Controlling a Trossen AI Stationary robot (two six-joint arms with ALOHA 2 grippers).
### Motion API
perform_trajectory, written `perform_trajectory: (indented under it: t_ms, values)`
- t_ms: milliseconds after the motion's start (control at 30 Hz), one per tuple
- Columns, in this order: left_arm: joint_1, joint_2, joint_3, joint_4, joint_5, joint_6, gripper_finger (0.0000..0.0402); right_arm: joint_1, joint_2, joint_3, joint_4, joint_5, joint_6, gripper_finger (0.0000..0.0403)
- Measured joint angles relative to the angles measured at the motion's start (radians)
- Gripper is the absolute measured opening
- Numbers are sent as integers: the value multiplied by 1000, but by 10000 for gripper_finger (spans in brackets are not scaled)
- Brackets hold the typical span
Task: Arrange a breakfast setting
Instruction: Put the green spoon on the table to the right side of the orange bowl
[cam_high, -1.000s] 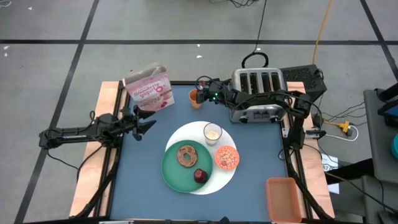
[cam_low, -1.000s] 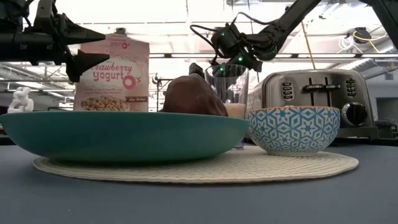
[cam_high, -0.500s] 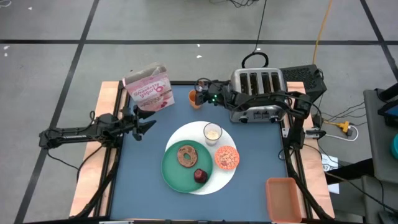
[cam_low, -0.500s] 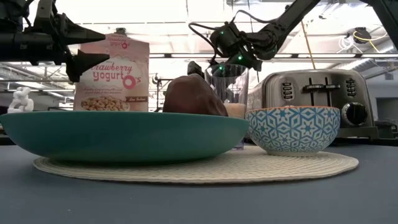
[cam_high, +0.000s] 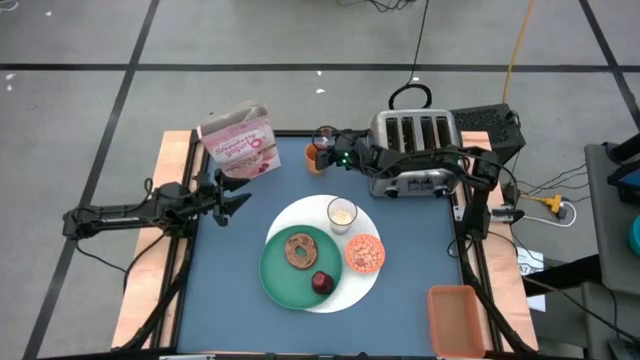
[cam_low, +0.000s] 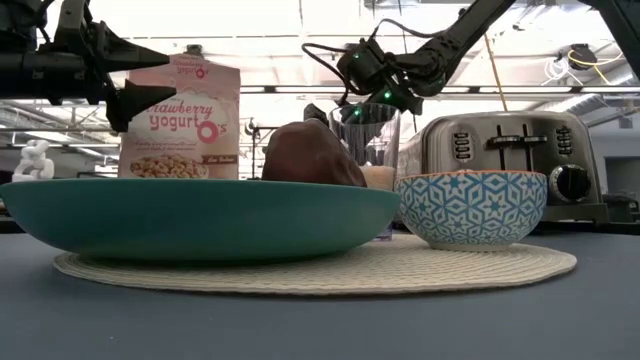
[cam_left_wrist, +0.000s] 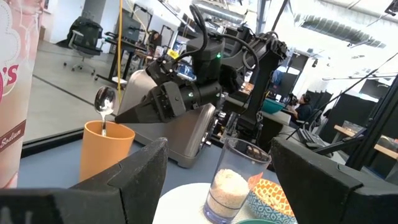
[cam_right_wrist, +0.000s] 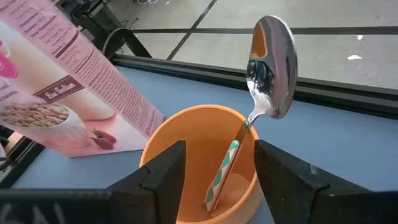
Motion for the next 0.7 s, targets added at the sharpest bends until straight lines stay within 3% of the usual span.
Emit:
perform_trajectory:
  t_ms: [700]
  values:
    - [0, 0, 0, 0, 0, -11, 287, 11, 7, -1, 52, -41, 3, 183]
